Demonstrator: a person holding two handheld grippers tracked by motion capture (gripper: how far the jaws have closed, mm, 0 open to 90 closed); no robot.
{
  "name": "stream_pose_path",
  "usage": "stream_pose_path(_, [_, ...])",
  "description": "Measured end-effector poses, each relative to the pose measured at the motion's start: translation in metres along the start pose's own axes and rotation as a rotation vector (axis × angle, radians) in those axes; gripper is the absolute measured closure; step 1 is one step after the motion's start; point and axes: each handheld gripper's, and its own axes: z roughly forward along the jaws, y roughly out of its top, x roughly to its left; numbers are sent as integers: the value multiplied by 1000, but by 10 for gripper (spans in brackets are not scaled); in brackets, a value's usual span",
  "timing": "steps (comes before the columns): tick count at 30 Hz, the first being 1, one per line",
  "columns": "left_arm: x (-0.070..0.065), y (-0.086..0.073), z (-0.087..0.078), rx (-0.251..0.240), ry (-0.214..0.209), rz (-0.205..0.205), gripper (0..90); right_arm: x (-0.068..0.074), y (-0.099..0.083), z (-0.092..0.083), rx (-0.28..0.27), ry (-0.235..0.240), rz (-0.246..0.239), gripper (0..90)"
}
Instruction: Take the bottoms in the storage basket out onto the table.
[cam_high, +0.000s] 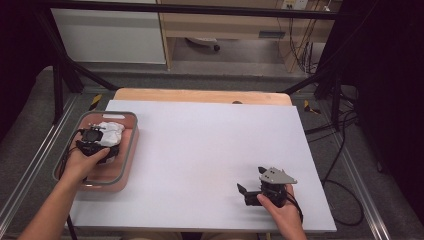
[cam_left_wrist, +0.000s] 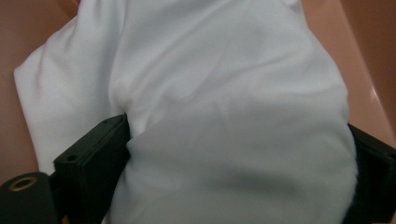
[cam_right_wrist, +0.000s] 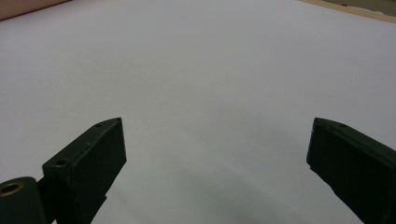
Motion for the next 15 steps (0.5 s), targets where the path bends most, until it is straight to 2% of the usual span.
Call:
stream_pose_path(9, [1,2,-3,15,10,-1,263,0,0,2,8,-1,-3,49])
stream_pose_path(12, [3,4,-7,9,5,-2,368,0,0,2,9,-4,-1,49])
stream_pose_path(13, [5,5,-9,7,2,-6,439,0,1,2,6,-4,-2,49])
stream_pose_path(15, [6,5,-11,2,-2,-7,470,0,1,2,4,-4,-1,49])
